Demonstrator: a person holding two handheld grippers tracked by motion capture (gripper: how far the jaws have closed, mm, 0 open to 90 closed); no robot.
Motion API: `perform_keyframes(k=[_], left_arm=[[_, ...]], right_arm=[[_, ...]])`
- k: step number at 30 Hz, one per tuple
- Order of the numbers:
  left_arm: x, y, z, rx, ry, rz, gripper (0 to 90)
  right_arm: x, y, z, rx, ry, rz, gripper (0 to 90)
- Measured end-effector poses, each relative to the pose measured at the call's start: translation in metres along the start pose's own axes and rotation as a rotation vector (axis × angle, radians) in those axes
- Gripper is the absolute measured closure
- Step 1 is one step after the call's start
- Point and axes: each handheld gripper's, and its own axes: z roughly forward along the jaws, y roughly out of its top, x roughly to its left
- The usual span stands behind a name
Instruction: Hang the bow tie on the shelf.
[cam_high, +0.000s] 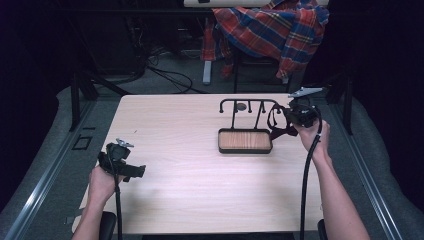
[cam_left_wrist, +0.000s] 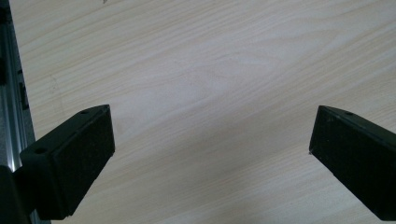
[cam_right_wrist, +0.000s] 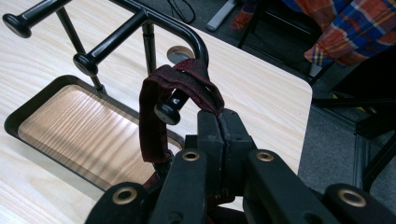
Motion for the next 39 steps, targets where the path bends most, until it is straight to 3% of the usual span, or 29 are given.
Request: perform_keyframes(k=[17,19,33,39], left_arm=[[-0.001,0.000,0.001,0.004,0.000,0.006,0.2],[0.000,0.000,0.001,0.005,0.001,0.008,0.2],[-0.001,0.001,0.001,0.007,-0.002,0.015,0.2],[0.000,0.001,0.001,0.006,-0.003,0.009,0.2]], right_arm=[[-0.007,-0.011,0.016,0.005,0.056,0.053,88.5],[-0.009,-0.013,0.016,-0.005,0.076,0.081,88.3],[-0.008,-0.017,0.020,0.017,0.119,0.087,85.5],[-0.011,-0.018,0.020,0.014,0.116,0.090,81.8]])
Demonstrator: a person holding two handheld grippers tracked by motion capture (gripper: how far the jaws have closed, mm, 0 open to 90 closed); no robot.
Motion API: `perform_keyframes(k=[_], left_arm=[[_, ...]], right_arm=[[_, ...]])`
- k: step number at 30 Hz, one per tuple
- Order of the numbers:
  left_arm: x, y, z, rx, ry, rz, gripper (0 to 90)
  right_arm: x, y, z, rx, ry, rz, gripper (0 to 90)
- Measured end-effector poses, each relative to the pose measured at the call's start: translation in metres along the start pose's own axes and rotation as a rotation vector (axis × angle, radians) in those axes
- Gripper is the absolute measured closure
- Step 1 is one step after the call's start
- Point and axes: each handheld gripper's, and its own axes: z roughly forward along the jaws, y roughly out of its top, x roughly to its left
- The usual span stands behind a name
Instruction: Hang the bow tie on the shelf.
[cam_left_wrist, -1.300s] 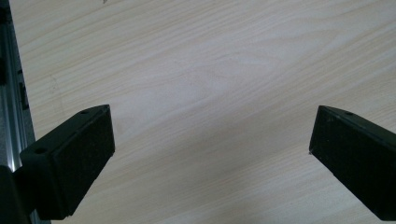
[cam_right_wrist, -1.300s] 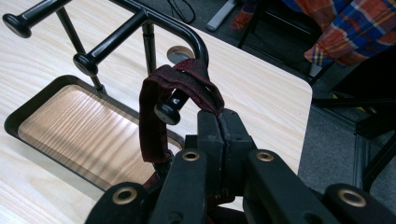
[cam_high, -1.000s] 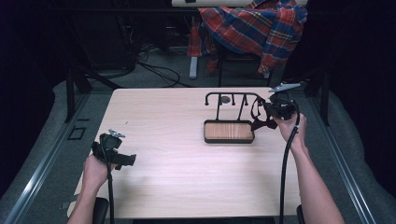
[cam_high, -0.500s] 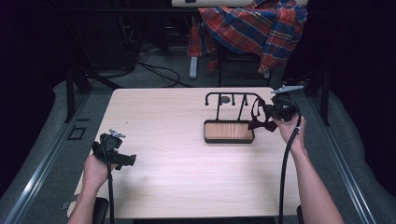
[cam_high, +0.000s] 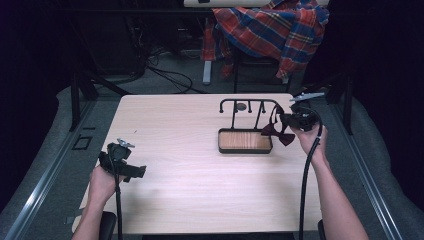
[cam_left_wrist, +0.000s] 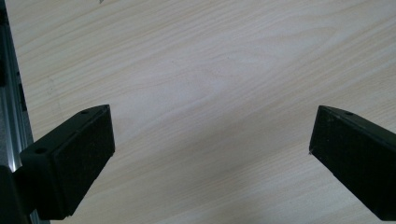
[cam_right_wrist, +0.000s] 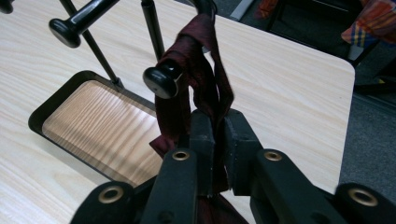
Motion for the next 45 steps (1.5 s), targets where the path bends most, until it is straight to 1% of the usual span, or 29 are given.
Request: perform_keyframes(k=[3,7,12,14,16,17,18,19,21,24,26,29,30,31,32,33,34,35,36,37,40,41,43,45], left_arm=[[0.000,0.000,0.000,0.001,0.001,-0.004,0.1],[-0.001,0.000,0.000,-0.002,0.001,0.003,0.1],[0.000,0.000,-0.001,-0.005,0.000,-0.003,0.2],[0.000,-0.001,-0.001,-0.006,0.001,-0.003,0.2],[0.000,-0.001,-0.001,-0.007,0.000,-0.004,0.2],[0.000,-0.001,-0.002,-0.009,0.000,-0.005,0.2],[0.000,-0.001,-0.002,-0.011,-0.001,-0.006,0.1],[0.000,-0.001,-0.002,-0.011,-0.001,-0.006,0.1],[0.000,-0.001,-0.002,-0.013,-0.001,-0.010,0.1],[0.000,-0.001,-0.001,-0.013,-0.002,-0.014,0.1],[0.000,-0.001,-0.001,-0.015,-0.003,-0.015,0.1],[0.000,-0.001,-0.002,-0.024,-0.003,-0.016,0.1],[0.001,-0.002,-0.002,-0.023,-0.002,-0.017,0.1],[0.001,-0.002,-0.002,-0.023,-0.002,-0.016,0.1],[0.001,-0.002,-0.002,-0.023,-0.002,-0.016,0.1],[0.001,-0.002,-0.003,-0.023,-0.004,-0.015,0.1],[0.001,-0.002,-0.003,-0.024,-0.005,-0.016,0.1],[0.001,-0.002,-0.003,-0.024,-0.005,-0.016,0.1],[0.001,-0.002,-0.003,-0.024,-0.005,-0.013,0.1],[0.001,-0.001,-0.003,-0.023,-0.004,-0.013,0.1],[0.000,-0.001,-0.003,-0.023,-0.006,-0.017,0.1],[0.001,-0.001,-0.003,-0.023,-0.005,-0.014,0.1],[0.000,-0.001,-0.003,-0.026,-0.004,-0.012,0.1],[0.000,-0.001,-0.003,-0.026,-0.005,-0.011,0.1]], right_arm=[[0.000,0.000,0.001,0.002,0.001,0.000,79.6],[0.001,0.001,-0.001,-0.003,0.001,-0.010,74.7],[0.000,0.001,-0.007,0.008,0.013,-0.017,59.8],[0.000,0.000,-0.011,0.007,0.026,-0.022,53.6],[0.001,0.000,-0.015,0.006,0.026,-0.026,50.1],[0.001,0.000,-0.015,0.006,0.026,-0.026,50.1],[0.002,0.000,-0.020,0.013,0.039,-0.032,44.9],[0.002,0.000,-0.020,0.013,0.039,-0.032,44.9],[0.004,-0.002,-0.027,0.032,0.050,-0.047,37.5],[0.006,-0.003,-0.031,0.040,0.053,-0.053,35.0],[0.008,-0.005,-0.035,0.048,0.064,-0.052,29.4],[0.012,-0.010,-0.040,0.061,0.064,-0.057,22.7],[0.017,-0.015,-0.043,0.075,0.071,-0.059,18.7],[0.020,-0.017,-0.044,0.087,0.070,-0.069,18.0],[0.020,-0.017,-0.044,0.087,0.070,-0.069,18.0],[0.023,-0.020,-0.044,0.091,0.068,-0.075,16.7],[0.028,-0.025,-0.046,0.109,0.077,-0.086,15.3],[0.028,-0.025,-0.046,0.109,0.077,-0.086,15.3],[0.033,-0.030,-0.049,0.121,0.081,-0.096,14.0],[0.033,-0.030,-0.049,0.121,0.081,-0.096,14.0],[0.038,-0.038,-0.051,0.130,0.091,-0.101,13.0],[0.041,-0.044,-0.051,0.145,0.101,-0.102,11.8],[0.042,-0.047,-0.051,0.151,0.105,-0.103,11.4],[0.043,-0.055,-0.049,0.176,0.113,-0.100,9.3]])
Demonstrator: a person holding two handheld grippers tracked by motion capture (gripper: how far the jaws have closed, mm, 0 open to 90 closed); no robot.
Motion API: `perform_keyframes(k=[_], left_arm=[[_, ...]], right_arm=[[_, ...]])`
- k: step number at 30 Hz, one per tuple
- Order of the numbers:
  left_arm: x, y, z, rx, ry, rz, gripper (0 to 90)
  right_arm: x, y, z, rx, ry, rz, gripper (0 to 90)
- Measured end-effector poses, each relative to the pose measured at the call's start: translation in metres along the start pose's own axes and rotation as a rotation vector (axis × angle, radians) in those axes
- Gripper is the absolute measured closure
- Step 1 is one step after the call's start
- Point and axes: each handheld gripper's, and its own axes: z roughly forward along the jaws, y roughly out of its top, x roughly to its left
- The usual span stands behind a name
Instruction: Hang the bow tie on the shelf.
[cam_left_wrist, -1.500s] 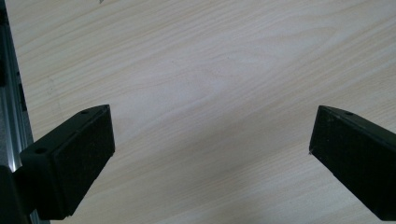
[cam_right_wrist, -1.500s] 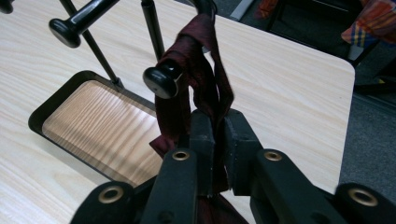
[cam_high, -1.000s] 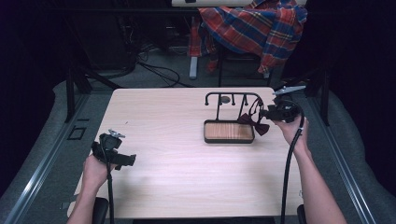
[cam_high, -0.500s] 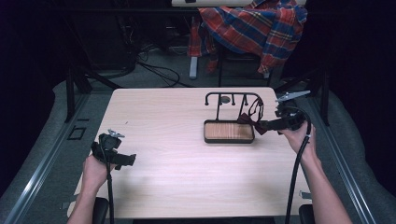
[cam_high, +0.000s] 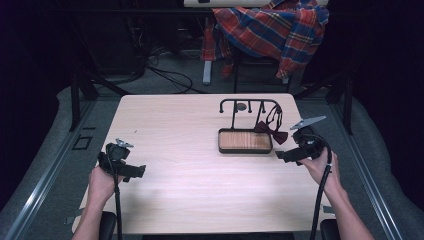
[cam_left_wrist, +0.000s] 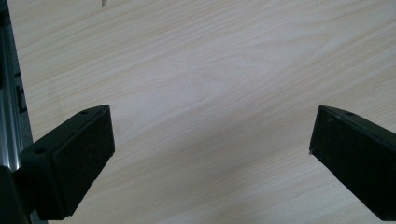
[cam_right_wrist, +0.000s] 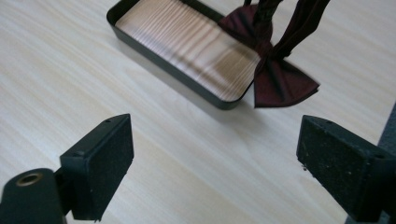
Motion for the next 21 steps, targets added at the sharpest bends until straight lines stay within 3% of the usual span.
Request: perform_keyframes(k=[10,14,21], left_arm=[[-0.001,0.000,0.001,0.002,-0.004,-0.002,0.1],[-0.001,0.000,0.001,0.006,-0.006,0.003,0.1],[-0.001,0.000,0.002,0.009,-0.008,0.006,0.1]], right_arm=[[0.005,-0.021,0.007,0.053,0.023,0.015,7.8],[0.009,-0.031,0.014,0.100,0.043,0.014,7.7],[0.019,-0.042,0.022,0.157,0.054,-0.017,7.8]])
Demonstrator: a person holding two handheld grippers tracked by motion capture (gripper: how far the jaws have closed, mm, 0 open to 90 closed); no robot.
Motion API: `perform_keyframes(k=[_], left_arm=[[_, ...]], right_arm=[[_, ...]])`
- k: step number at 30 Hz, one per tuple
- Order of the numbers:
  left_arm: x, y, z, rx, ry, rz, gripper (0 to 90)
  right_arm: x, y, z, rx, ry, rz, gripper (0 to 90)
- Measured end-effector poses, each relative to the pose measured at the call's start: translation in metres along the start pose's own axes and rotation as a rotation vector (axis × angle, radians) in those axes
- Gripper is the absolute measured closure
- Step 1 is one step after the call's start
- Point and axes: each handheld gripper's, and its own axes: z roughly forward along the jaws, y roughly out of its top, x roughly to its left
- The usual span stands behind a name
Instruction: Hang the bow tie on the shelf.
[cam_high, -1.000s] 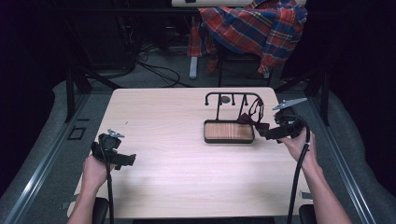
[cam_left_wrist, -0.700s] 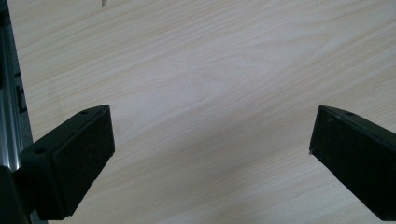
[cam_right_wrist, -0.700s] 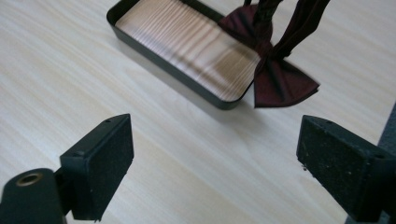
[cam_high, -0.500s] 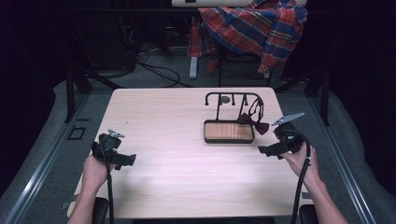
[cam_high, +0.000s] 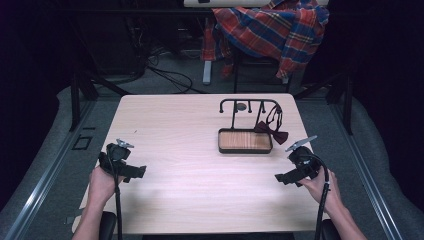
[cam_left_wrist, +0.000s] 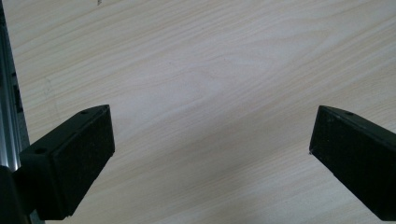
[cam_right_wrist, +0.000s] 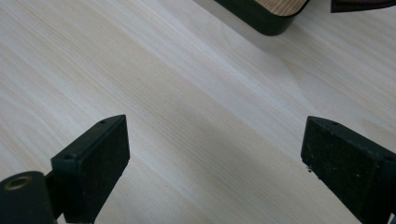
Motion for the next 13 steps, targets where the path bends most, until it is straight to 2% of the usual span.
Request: perform_keyframes(k=[7,13], left_arm=[[-0.0003,-0.0002,0.0002,0.008,-0.003,0.002,0.1],[-0.0001,-0.0002,0.0004,0.006,-0.001,0.002,0.1]], right_arm=[[-0.0022,0.0010,0.0048,0.028,0.000,-0.017,7.7],[-0.0064,0.0010,0.0028,0.009,-0.024,-0.015,9.8]])
